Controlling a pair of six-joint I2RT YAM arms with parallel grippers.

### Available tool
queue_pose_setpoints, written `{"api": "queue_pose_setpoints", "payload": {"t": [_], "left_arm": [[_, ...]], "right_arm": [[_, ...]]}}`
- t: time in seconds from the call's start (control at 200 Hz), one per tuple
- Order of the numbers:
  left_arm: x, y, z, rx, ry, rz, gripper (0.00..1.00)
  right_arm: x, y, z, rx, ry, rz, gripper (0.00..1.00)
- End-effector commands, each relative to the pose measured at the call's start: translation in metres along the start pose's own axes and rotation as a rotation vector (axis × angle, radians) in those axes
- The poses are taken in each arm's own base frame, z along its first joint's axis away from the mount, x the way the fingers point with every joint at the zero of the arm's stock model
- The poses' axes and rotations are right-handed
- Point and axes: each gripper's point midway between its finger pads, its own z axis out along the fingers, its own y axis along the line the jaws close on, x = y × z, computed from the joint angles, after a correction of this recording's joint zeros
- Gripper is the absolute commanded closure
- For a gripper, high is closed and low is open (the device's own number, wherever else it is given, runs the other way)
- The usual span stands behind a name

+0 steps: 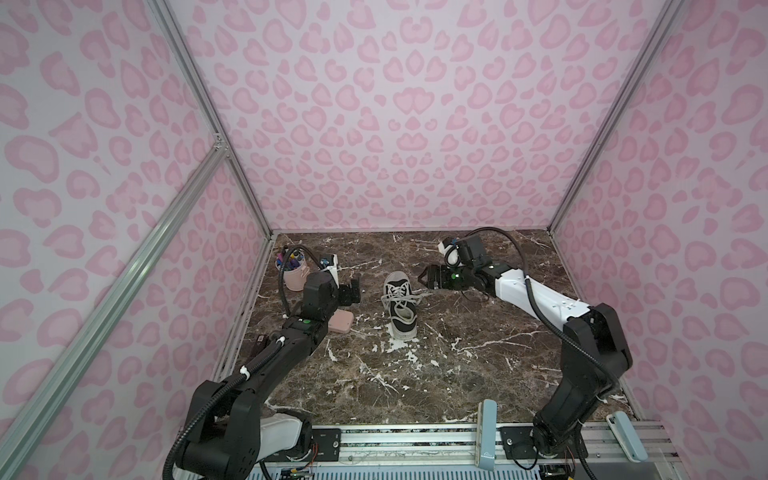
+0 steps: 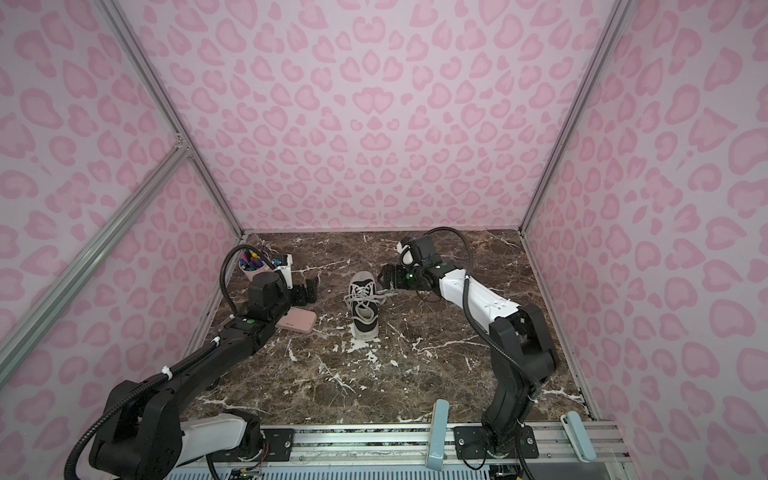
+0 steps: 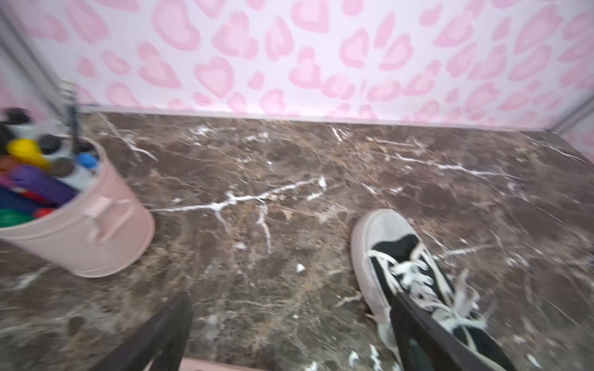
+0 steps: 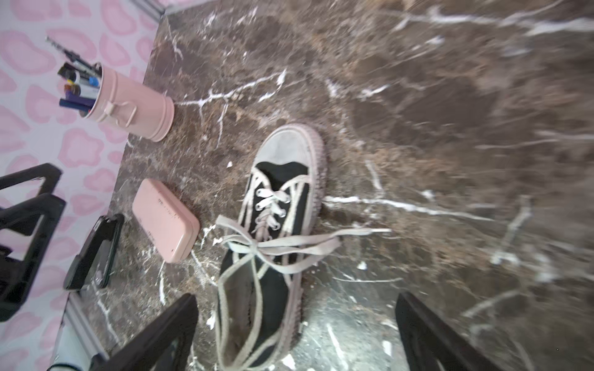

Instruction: Tie the shoes

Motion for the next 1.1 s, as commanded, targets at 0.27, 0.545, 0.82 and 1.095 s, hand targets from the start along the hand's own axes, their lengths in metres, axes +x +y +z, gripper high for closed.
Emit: {"api": "queue_pose_setpoints", "payload": {"t": [0.27, 0.545, 0.82, 1.095], "left_arm": [[0.019, 0.089, -0.035, -0.296, -0.202, -0.004, 0.03], [0.033, 0.100, -0.008, -0.303, -0.228, 0.067, 0.03], [0.052, 0.093, 0.007, -0.159, -0.218, 0.061, 0.03], [0.053, 0.102, 0.020, -0.145, -0.148, 0.016, 0.03]], "right_arm": [[-0.010, -0.153, -0.102, 0.483, -0.522, -0.040, 0.02], [0.007, -0.221, -0.145, 0.804, -0.645, -0.061, 0.02], [0.020, -0.236, -0.145, 0.802, -0.724, -0.095, 0.01], [0.042, -0.234, -0.116, 0.701, -0.783, -0.185, 0.00]]}}
